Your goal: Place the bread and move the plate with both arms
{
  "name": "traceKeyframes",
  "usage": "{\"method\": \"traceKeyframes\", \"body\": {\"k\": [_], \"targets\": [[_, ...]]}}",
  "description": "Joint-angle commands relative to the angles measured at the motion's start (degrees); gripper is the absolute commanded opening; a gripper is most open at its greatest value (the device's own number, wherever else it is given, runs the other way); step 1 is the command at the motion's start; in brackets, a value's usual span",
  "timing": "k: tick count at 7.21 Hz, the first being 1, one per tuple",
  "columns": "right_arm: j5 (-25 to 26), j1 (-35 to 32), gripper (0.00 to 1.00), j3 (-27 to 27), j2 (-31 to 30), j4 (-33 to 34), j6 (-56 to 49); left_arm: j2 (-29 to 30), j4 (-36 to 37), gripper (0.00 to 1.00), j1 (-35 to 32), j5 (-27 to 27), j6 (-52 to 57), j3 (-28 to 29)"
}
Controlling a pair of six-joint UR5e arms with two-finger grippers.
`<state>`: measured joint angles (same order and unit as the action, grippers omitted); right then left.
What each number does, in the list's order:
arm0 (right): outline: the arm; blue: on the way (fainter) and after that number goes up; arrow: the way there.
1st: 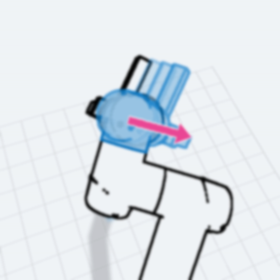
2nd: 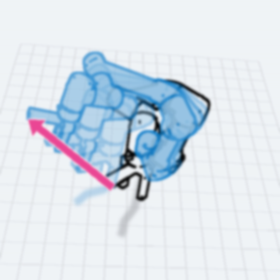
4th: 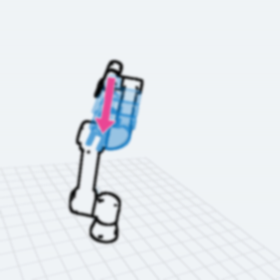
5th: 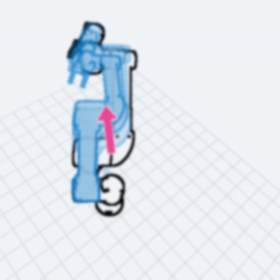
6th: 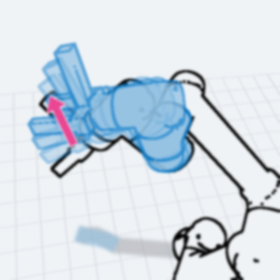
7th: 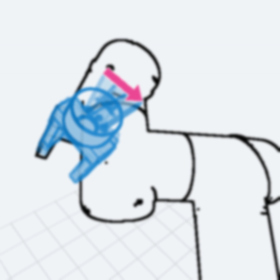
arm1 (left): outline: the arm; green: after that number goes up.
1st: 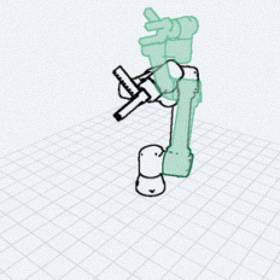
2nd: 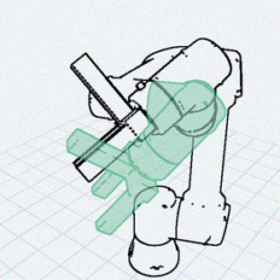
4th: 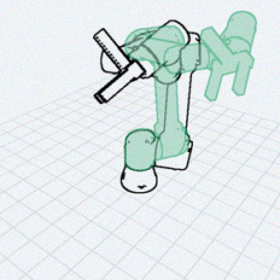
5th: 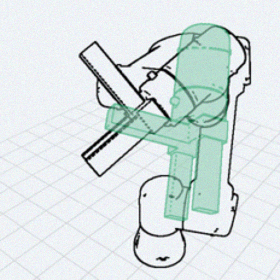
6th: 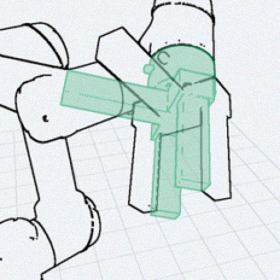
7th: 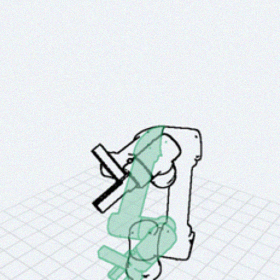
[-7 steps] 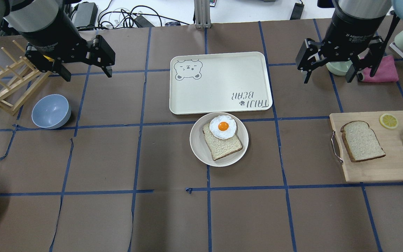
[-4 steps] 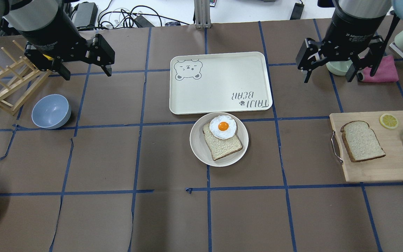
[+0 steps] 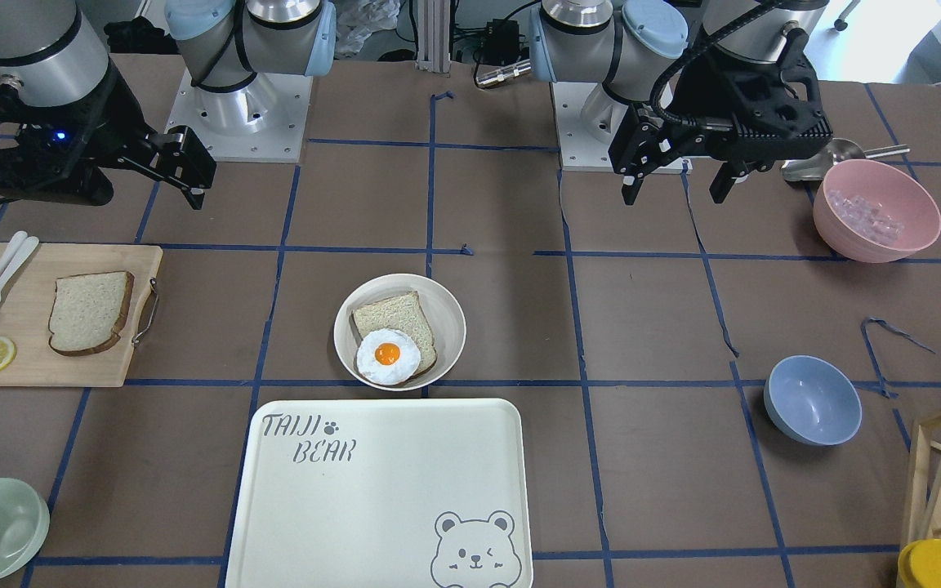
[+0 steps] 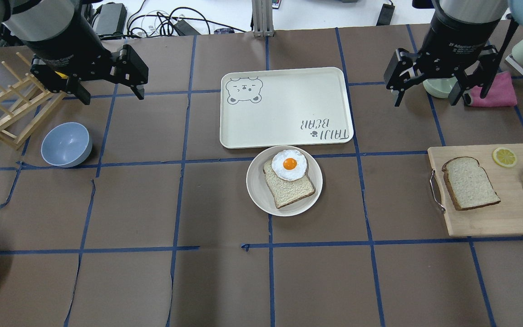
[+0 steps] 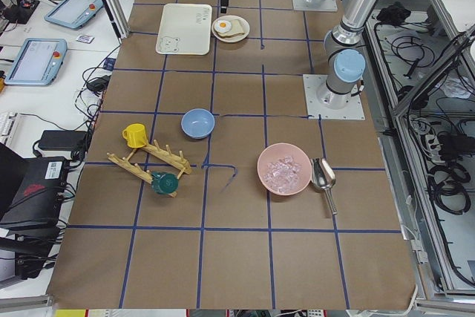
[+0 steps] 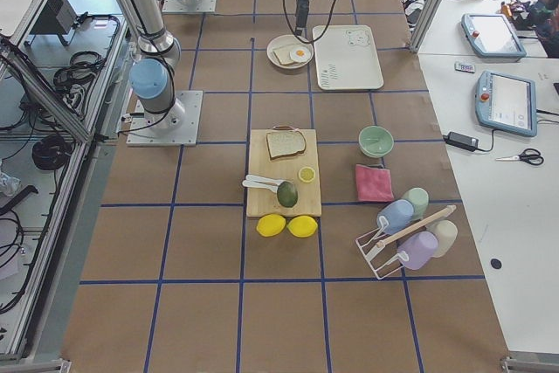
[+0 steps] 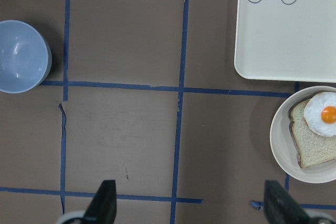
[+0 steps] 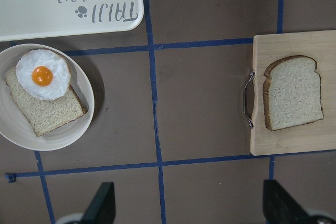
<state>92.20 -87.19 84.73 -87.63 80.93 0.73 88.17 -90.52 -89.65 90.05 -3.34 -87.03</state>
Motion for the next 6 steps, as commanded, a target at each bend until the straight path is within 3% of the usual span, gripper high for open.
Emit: {"method": "traceKeyframes", "body": {"k": [1,6], "targets": [[0.0,0.0,1.00,0.0,0.0,-0.1,0.0,-0.2,-0.3,1.00,0.0,-0.2,-0.1,-0.2],[0.0,0.0,1.00,0.0,0.0,-0.3,0.1,0.9,0.3,1.00,-0.3,-0.2,-1.1,-0.3]]}}
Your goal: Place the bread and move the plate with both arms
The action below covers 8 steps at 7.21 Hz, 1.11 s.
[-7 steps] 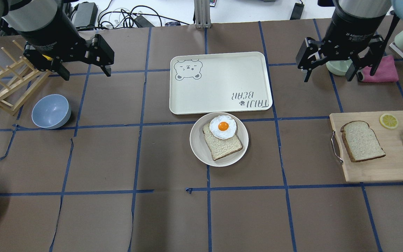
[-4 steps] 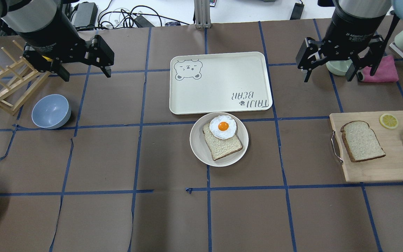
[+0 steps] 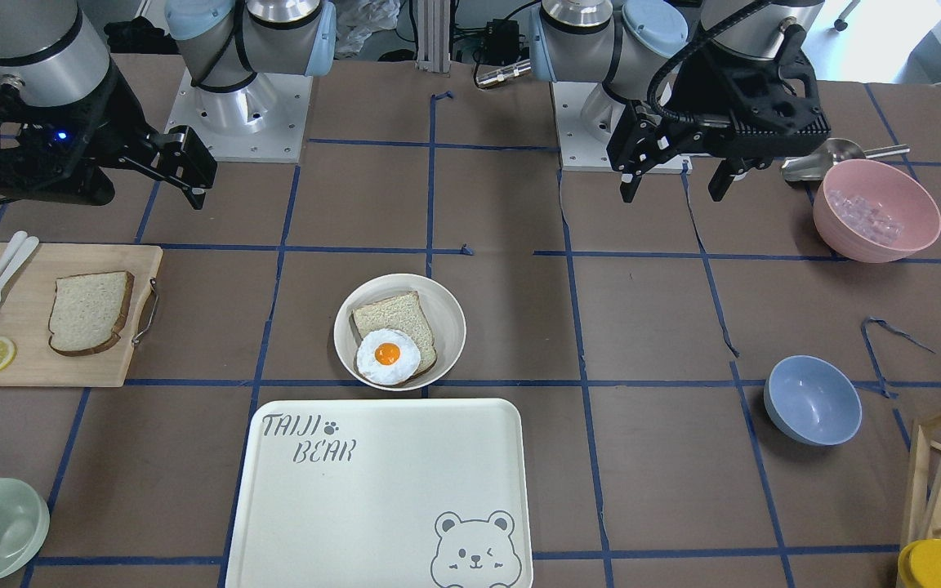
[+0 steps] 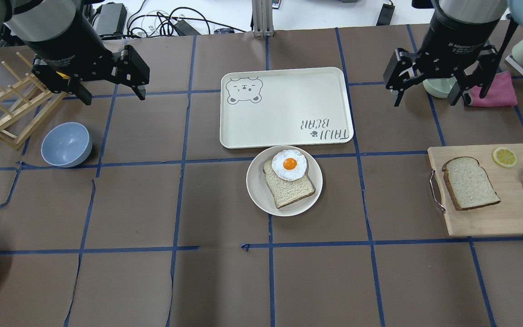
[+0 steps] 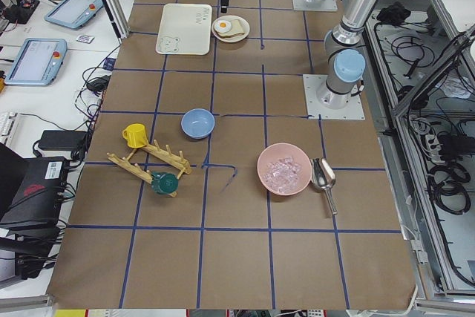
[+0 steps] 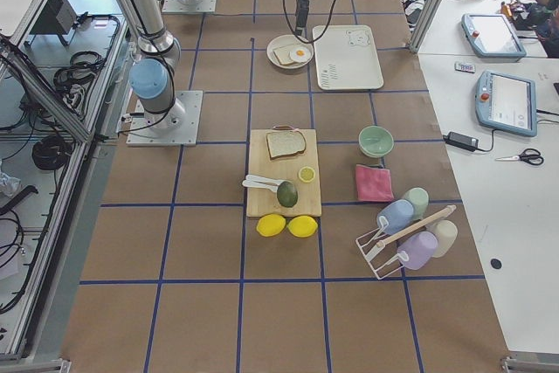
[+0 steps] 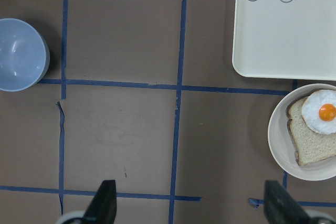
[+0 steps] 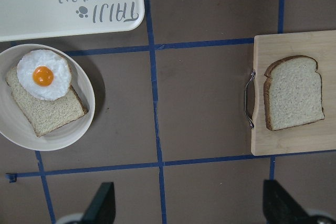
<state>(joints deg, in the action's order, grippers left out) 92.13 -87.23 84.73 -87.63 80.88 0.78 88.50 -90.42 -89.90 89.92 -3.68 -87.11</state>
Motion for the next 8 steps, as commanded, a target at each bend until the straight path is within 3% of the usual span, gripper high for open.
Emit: {"method": "traceKeyframes", "body": {"k": [1,2,4,5,7,8], "targets": [[0.1,0.0,1.00,0.0,0.0,0.0,0.0,1.7,0.3,1.00,-1.2,-1.0,-4.5,-1.2],[0.0,0.0,1.00,0.0,0.0,-0.3,0.0,2.6,3.3,1.00,-3.8,-1.3,-9.2,-5.0],[0.1,0.2,1.00,0.0,0.1,-0.1,-0.2,3.5,18.0,1.00,-6.2,-3.7,-10.4,-16.2],[0.1,1.2,1.00,0.0,0.3,0.4,-0.3,5.8,23.7,1.00,-6.4,-11.5,-13.1,-20.0],[0.1,10.4,1.00,1.6,1.1,1.6,-0.6,9.8,31.1,1.00,-10.5,-11.3,-17.3,-23.7],[0.1,15.6,1.00,5.6,2.5,5.1,-0.5,12.0,34.1,1.00,-12.3,-9.3,-20.1,-24.0]]}}
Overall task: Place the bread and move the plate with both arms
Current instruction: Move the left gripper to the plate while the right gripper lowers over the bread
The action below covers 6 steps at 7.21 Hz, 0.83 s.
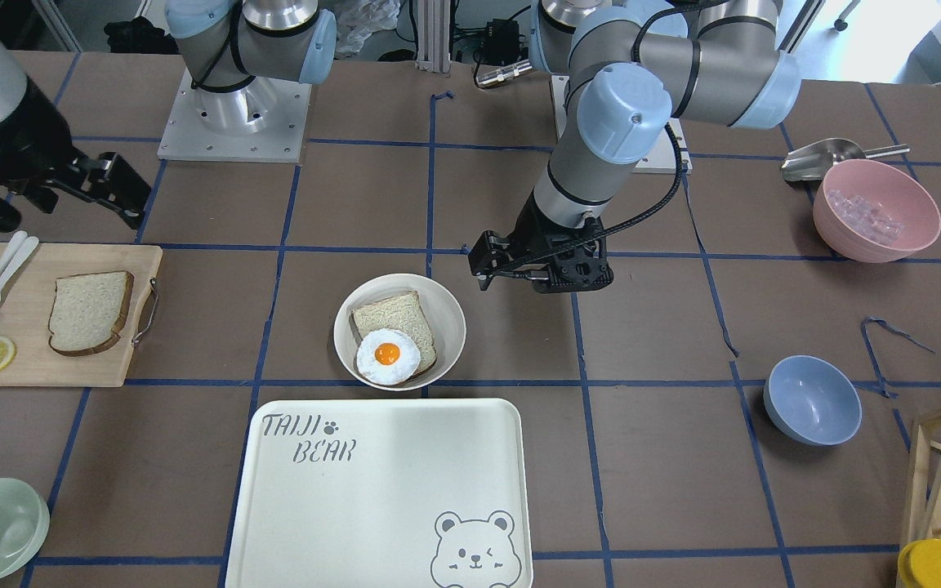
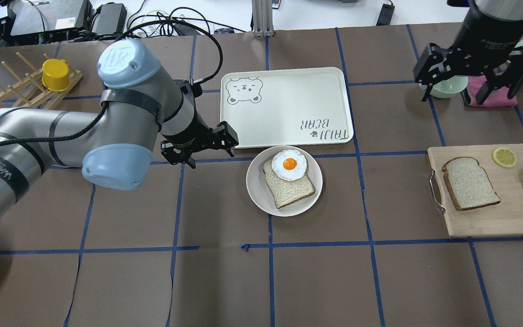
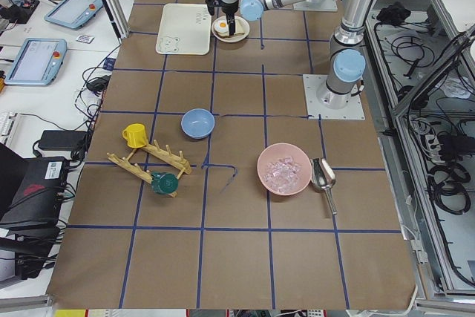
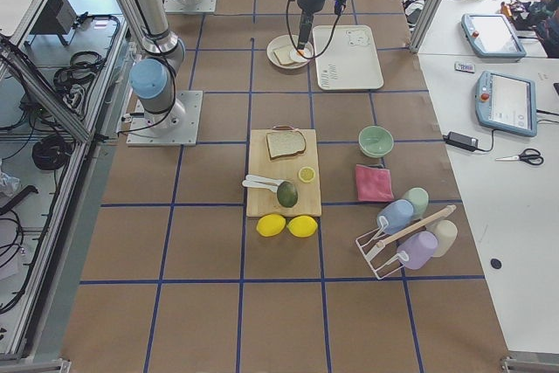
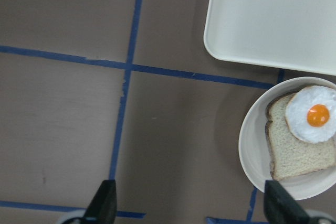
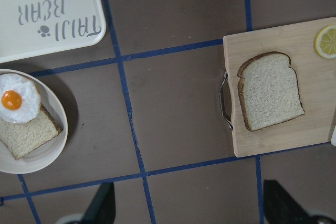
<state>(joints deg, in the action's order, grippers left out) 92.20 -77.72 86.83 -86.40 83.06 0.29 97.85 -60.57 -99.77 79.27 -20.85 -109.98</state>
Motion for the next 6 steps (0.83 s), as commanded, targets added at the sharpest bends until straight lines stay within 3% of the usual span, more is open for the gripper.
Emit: {"method": "traceKeyframes", "body": {"k": [1,4,5,6], "targets": [[0.0,9.7,1.00,7.7,1.6,6.6,-0.5,5.3,4.4,0.90,-3.6,1.7,-7.0,-1.4],[0.6,10.7,1.00,16.2,5.8,18.5,0.3,11.7,10.7,0.87,-6.1,0.8,-13.5,-1.4],[6.0,10.7,1.00,17.0,7.6,20.1,0.4,13.0,12.0,0.87,-6.5,0.9,-13.7,-1.3],[6.9,10.7,1.00,17.3,9.4,21.4,0.7,13.6,13.2,0.87,-6.6,0.9,-13.8,-1.3]]}}
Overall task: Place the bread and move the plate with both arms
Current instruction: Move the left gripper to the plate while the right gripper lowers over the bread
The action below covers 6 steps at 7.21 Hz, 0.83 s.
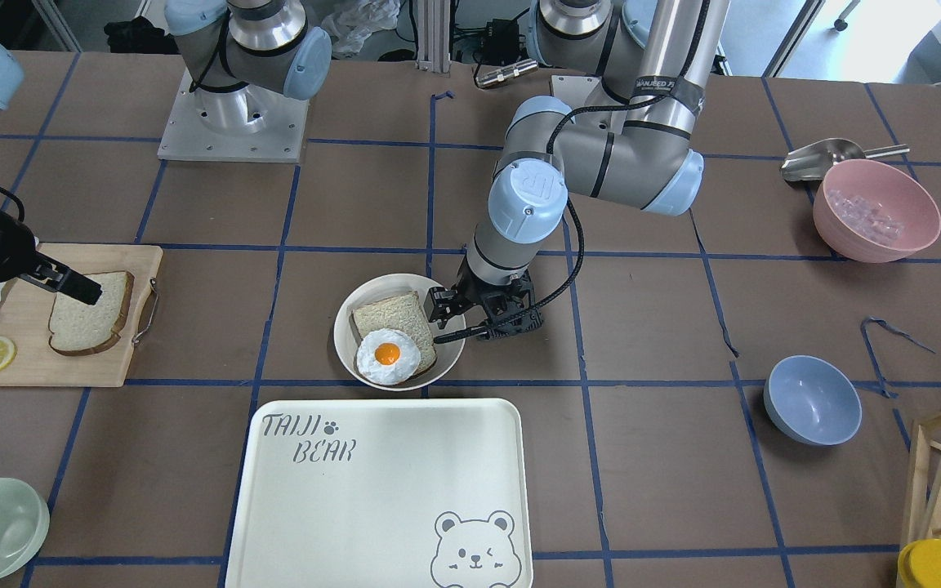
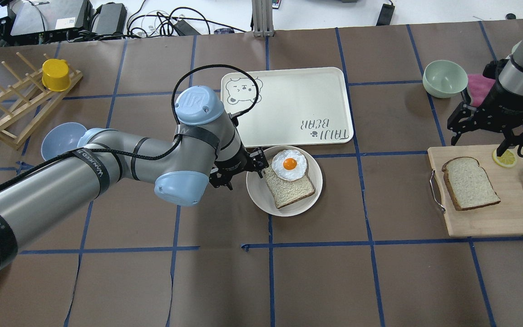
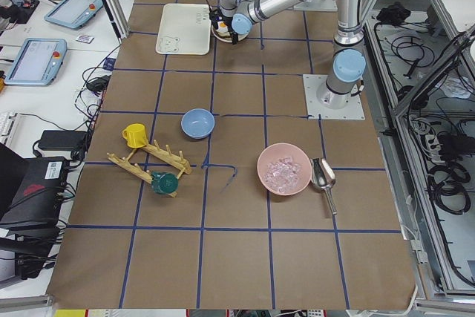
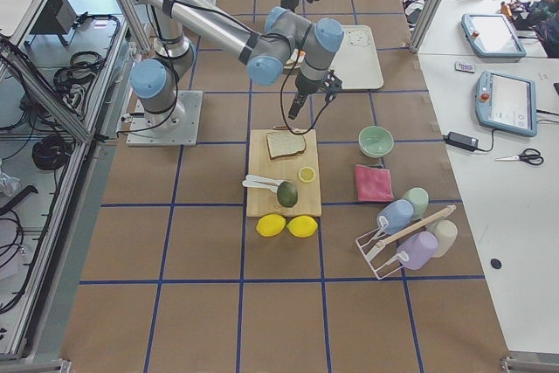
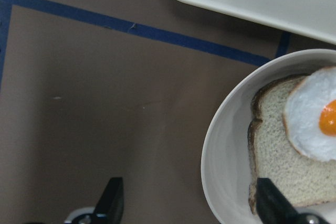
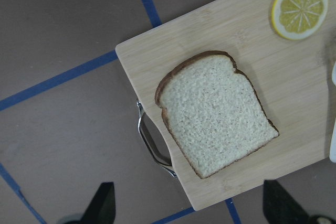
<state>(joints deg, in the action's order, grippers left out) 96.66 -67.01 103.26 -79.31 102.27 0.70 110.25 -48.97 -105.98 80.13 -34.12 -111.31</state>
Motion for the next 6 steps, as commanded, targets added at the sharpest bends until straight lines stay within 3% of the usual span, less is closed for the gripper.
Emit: {"method": "traceKeyframes", "body": {"k": [1,2,4,6], "targets": [[2.2,0.0,0.87,0.7,4.2,3.6,2.9,1.5,1.6,0.77,-0.4,0.1,-0.5,0.0],[2.1,0.0,0.85,0.8,5.1,5.6,5.7,2.1,1.5,0.73,-0.5,0.0,-0.5,-0.4],[0.5,0.0,0.68,0.8,9.2,8.0,6.2,2.3,2.9,0.77,-0.4,0.1,0.1,0.6],[-1.6,0.0,0.67,0.8,10.4,8.5,11.2,-0.9,2.0,0.98,0.6,0.6,1.1,3.9]]}}
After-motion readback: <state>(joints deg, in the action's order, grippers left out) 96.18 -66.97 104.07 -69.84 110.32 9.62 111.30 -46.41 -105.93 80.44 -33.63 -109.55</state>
